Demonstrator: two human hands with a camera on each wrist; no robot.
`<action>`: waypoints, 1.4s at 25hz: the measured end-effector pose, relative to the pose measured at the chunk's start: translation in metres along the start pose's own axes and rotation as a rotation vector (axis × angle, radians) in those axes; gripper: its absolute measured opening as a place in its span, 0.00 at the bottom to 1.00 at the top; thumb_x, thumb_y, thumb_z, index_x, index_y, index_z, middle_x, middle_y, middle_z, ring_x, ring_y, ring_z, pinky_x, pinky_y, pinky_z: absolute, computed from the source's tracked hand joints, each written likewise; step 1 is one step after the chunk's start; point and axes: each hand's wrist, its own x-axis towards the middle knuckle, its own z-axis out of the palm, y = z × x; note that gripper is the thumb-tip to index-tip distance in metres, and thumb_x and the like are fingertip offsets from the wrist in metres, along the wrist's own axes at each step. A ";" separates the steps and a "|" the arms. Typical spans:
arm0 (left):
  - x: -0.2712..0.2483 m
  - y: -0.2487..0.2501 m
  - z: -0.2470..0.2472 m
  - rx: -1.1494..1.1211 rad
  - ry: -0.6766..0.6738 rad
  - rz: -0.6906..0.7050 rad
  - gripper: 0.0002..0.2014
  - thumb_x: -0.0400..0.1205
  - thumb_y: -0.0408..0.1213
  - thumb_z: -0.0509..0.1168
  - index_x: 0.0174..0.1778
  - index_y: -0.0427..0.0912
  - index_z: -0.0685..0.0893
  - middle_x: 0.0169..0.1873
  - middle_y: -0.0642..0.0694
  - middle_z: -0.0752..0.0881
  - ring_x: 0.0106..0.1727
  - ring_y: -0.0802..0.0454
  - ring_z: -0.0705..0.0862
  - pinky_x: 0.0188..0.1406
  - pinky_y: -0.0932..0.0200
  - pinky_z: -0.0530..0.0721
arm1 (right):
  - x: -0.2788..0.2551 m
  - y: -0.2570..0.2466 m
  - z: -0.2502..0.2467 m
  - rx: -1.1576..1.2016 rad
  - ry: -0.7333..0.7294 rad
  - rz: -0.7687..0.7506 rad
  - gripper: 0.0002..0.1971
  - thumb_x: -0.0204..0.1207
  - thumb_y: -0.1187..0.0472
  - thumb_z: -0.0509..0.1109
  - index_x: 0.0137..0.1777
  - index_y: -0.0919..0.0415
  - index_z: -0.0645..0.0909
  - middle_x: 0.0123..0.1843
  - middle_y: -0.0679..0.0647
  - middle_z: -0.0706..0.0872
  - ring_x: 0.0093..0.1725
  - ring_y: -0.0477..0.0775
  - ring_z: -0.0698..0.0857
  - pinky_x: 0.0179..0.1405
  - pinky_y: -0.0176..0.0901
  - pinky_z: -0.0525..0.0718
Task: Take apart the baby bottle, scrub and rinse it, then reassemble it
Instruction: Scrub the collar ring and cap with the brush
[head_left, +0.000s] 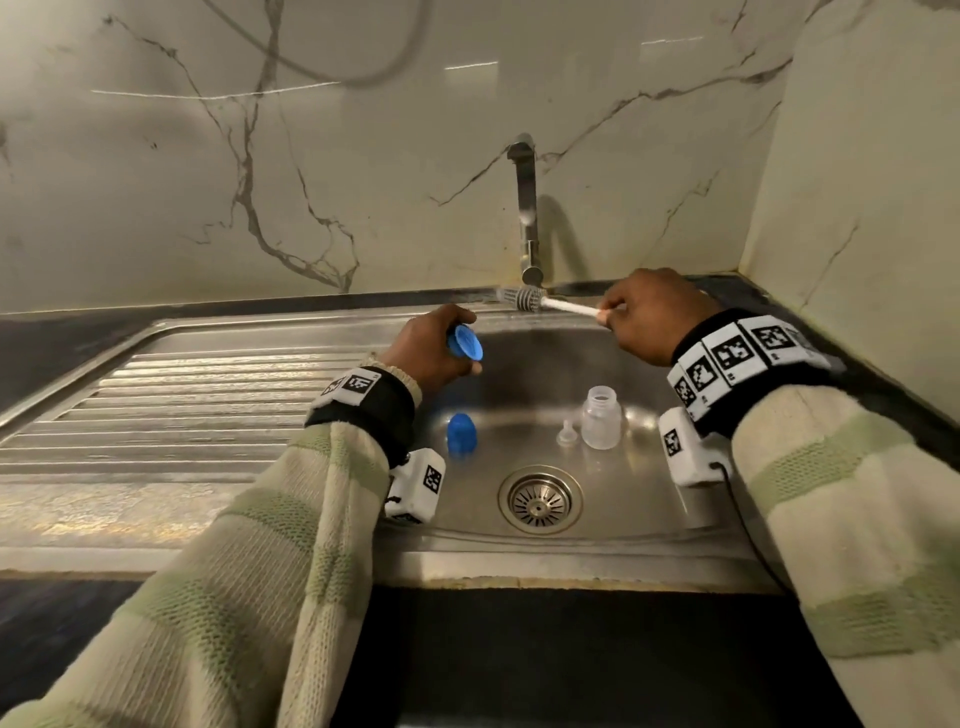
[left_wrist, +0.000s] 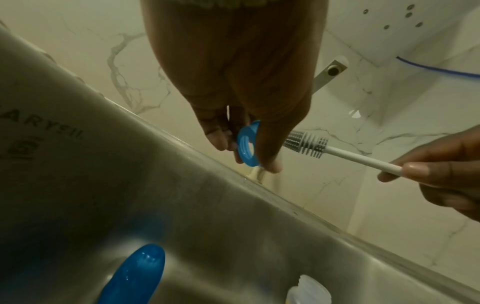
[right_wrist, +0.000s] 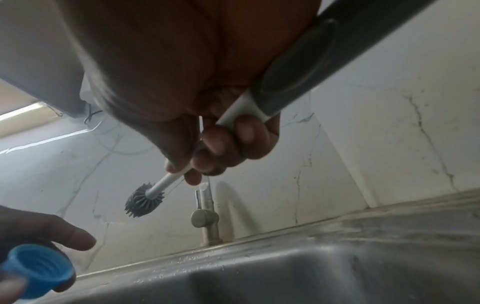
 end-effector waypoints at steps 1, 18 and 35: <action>0.000 0.002 0.002 0.011 -0.014 -0.036 0.31 0.71 0.41 0.82 0.70 0.43 0.81 0.56 0.44 0.87 0.57 0.48 0.86 0.61 0.58 0.81 | 0.001 -0.002 0.001 0.021 0.029 0.002 0.09 0.78 0.56 0.70 0.52 0.53 0.90 0.47 0.57 0.90 0.43 0.58 0.84 0.44 0.41 0.76; 0.033 0.014 0.110 0.394 -0.537 -0.127 0.24 0.76 0.54 0.72 0.64 0.43 0.85 0.59 0.41 0.88 0.62 0.40 0.86 0.59 0.50 0.85 | 0.013 0.014 0.038 0.139 -0.060 0.104 0.06 0.75 0.58 0.72 0.47 0.56 0.91 0.44 0.55 0.91 0.45 0.55 0.87 0.47 0.41 0.81; 0.065 -0.014 0.095 0.609 -0.574 -0.319 0.25 0.68 0.55 0.73 0.57 0.46 0.89 0.51 0.44 0.91 0.53 0.41 0.90 0.53 0.50 0.88 | 0.022 0.020 0.053 0.121 -0.136 0.069 0.09 0.76 0.55 0.72 0.48 0.57 0.92 0.45 0.56 0.92 0.45 0.57 0.87 0.51 0.48 0.87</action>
